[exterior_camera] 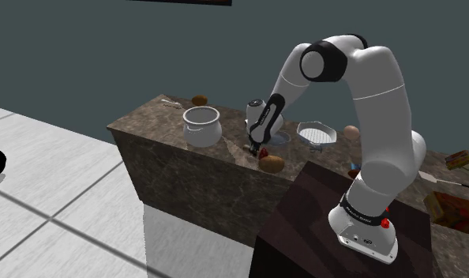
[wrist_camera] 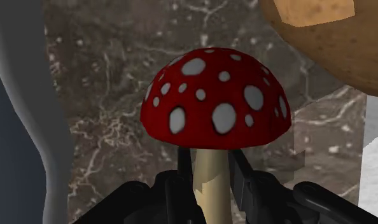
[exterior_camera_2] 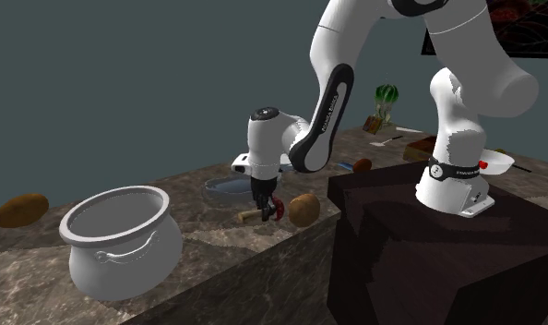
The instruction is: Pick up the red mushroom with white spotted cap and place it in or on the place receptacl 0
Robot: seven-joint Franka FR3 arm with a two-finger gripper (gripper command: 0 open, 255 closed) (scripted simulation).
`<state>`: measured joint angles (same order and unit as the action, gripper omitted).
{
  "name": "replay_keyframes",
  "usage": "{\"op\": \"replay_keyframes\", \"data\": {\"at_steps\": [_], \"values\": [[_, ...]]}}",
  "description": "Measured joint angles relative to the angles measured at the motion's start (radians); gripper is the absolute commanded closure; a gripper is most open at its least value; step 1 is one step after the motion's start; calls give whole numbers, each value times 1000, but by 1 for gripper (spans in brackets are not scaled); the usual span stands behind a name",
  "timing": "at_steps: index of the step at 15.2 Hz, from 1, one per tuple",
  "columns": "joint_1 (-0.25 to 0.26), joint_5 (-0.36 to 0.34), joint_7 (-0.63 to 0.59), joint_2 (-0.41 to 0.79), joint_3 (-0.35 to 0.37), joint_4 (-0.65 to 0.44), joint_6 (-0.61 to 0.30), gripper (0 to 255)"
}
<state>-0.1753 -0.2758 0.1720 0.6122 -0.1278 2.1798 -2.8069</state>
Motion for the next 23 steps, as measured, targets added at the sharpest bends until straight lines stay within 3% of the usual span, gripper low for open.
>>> {"op": "replay_keyframes", "data": {"at_steps": [23], "values": [[-12, 32, 62, -300, 23, 63, 235, 255]]}}
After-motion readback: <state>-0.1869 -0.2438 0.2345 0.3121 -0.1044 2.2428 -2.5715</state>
